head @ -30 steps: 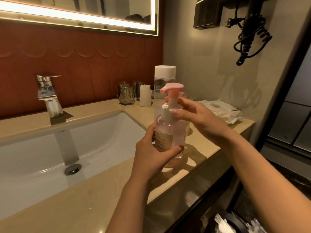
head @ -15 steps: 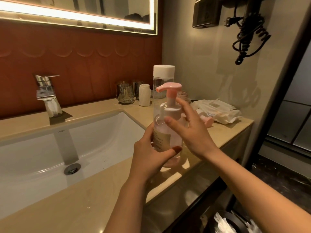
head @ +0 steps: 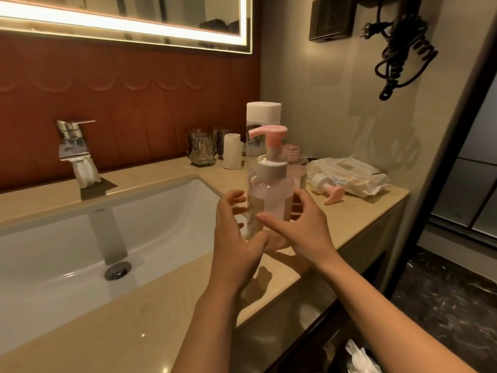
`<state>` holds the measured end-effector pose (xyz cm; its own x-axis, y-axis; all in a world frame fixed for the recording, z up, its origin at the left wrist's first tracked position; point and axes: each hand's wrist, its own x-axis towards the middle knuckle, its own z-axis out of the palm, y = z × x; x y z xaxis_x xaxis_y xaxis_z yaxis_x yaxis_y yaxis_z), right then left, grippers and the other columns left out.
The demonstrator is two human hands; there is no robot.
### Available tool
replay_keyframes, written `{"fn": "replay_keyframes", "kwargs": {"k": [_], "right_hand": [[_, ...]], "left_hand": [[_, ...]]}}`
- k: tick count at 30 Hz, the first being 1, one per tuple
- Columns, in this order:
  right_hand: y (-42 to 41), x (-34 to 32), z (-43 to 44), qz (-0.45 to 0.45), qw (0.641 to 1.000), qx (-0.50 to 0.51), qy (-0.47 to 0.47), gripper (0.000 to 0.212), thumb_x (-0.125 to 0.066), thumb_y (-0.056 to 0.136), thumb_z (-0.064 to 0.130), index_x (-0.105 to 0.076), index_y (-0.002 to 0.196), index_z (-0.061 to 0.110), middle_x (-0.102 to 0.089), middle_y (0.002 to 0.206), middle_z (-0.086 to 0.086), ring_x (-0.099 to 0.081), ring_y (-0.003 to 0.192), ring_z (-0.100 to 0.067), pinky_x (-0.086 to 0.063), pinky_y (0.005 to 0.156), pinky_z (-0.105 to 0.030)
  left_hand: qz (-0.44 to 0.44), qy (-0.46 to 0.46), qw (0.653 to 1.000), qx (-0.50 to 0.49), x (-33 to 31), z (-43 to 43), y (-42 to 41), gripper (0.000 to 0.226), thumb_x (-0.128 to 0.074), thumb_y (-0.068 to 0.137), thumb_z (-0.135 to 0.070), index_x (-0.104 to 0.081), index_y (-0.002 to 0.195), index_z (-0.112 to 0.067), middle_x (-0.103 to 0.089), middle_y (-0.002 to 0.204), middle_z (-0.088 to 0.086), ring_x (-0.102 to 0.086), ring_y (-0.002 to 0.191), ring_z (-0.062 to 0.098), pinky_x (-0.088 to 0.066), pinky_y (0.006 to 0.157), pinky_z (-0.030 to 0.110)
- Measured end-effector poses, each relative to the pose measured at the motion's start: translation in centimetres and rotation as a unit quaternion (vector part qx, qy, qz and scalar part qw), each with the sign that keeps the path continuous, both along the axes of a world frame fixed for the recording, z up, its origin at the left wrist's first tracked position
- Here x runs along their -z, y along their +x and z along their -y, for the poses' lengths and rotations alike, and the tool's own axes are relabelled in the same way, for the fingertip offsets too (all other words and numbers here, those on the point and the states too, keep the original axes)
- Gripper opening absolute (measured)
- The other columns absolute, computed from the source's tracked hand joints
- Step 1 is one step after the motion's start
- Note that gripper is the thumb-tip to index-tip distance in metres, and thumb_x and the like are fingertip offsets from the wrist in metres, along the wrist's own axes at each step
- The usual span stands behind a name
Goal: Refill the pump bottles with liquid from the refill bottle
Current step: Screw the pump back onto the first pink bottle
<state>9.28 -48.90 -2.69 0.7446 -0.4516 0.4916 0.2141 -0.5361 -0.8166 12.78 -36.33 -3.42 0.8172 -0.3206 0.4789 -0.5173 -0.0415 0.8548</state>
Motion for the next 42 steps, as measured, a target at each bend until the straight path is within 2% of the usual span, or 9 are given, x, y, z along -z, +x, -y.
{"fn": "replay_keyframes", "kwargs": {"k": [8, 12, 16, 20, 23, 26, 34, 39, 42], "right_hand": [[0.5, -0.3, 0.6, -0.031, 0.996, 0.055, -0.059, 0.079, -0.064, 0.057, 0.072, -0.050, 0.121, 0.028, -0.057, 0.115, 0.009, -0.053, 0.103, -0.009, -0.047, 0.077, -0.022], [-1.0, -1.5, 2.7, 0.054, 0.997, 0.059, -0.013, 0.030, -0.055, 0.089, 0.047, -0.059, 0.108, 0.023, -0.062, 0.095, 0.012, -0.059, 0.094, -0.011, -0.044, 0.072, -0.014], [-0.4, -3.3, 5.3, 0.114, 0.985, 0.121, 0.051, 0.017, -0.057, 0.090, 0.034, -0.060, 0.103, 0.025, -0.064, 0.099, 0.006, -0.059, 0.095, -0.015, -0.052, 0.079, -0.042], [2.0, -4.1, 6.4, -0.043, 0.997, 0.068, -0.014, 0.066, -0.067, 0.083, 0.040, -0.034, 0.140, 0.027, -0.042, 0.143, -0.002, -0.042, 0.127, -0.021, -0.041, 0.101, -0.049], [3.2, -4.5, 6.9, -0.093, 0.995, -0.023, -0.004, 0.082, -0.069, 0.083, 0.032, -0.019, 0.147, 0.031, -0.025, 0.154, -0.003, -0.029, 0.138, -0.026, -0.033, 0.109, -0.049], [3.6, -4.3, 7.2, -0.128, 0.989, -0.070, 0.001, 0.094, -0.073, 0.078, 0.032, -0.011, 0.149, 0.030, -0.018, 0.157, -0.003, -0.023, 0.141, -0.025, -0.031, 0.109, -0.043], [3.3, -3.7, 7.6, -0.179, 0.982, -0.035, -0.051, 0.091, -0.067, 0.083, 0.039, -0.009, 0.150, 0.021, -0.024, 0.155, -0.002, -0.031, 0.138, -0.026, -0.040, 0.099, -0.034], [1.4, -3.0, 8.3, -0.165, 0.986, -0.017, -0.033, 0.104, -0.071, 0.065, 0.055, -0.017, 0.147, 0.024, -0.031, 0.152, -0.002, -0.035, 0.135, -0.026, -0.038, 0.106, -0.048], [0.1, -2.5, 8.4, -0.136, 0.990, -0.009, -0.022, 0.094, -0.075, 0.071, 0.042, -0.022, 0.146, 0.021, -0.037, 0.148, -0.003, -0.040, 0.130, -0.023, -0.042, 0.103, -0.037]], "left_hand": [[0.089, 0.007, 0.996, -0.004, -0.3, -0.3, -0.2, 0.032, -0.056, 0.066, -0.019, -0.053, 0.088, -0.042, -0.045, 0.108, -0.025, -0.043, 0.106, -0.011, -0.042, 0.085, 0.007], [0.090, 0.014, 0.996, 0.010, -0.5, -0.3, -0.2, 0.030, -0.057, 0.065, -0.018, -0.060, 0.084, -0.041, -0.039, 0.118, -0.032, -0.036, 0.109, -0.023, -0.036, 0.089, 0.006], [0.098, 0.038, 0.994, -0.005, -0.3, -0.2, 0.0, 0.031, -0.061, 0.065, -0.025, -0.059, 0.087, -0.047, -0.034, 0.121, -0.035, -0.038, 0.111, -0.016, -0.037, 0.093, 0.010], [0.087, 0.046, 0.995, -0.008, -0.2, -0.3, 0.1, 0.033, -0.066, 0.067, -0.025, -0.058, 0.089, -0.049, -0.038, 0.110, -0.027, -0.042, 0.106, -0.007, -0.041, 0.085, 0.006], [0.074, 0.042, 0.996, 0.010, -0.1, -0.3, -0.1, 0.040, -0.074, 0.075, -0.011, -0.059, 0.091, -0.045, -0.047, 0.101, -0.017, -0.050, 0.097, 0.005, -0.043, 0.078, 0.004], [0.067, 0.043, 0.996, 0.035, -0.3, -0.3, -0.4, 0.037, -0.071, 0.078, -0.008, -0.062, 0.094, -0.040, -0.056, 0.095, -0.014, -0.054, 0.090, 0.003, -0.043, 0.075, 0.005], [0.064, 0.049, 0.996, 0.033, -0.3, -0.2, -0.4, 0.040, -0.068, 0.080, -0.007, -0.061, 0.095, -0.044, -0.063, 0.095, -0.021, -0.058, 0.092, -0.003, -0.046, 0.079, 0.010], [0.068, 0.066, 0.995, 0.033, -0.4, -0.4, -0.5, 0.039, -0.068, 0.081, -0.013, -0.058, 0.097, -0.047, -0.061, 0.097, -0.026, -0.056, 0.095, -0.007, -0.039, 0.077, -0.002], [0.062, 0.082, 0.994, 0.036, -0.5, -0.4, -0.5, 0.041, -0.065, 0.080, -0.012, -0.057, 0.103, -0.045, -0.057, 0.098, -0.029, -0.052, 0.096, -0.014, -0.035, 0.076, -0.005]]}}
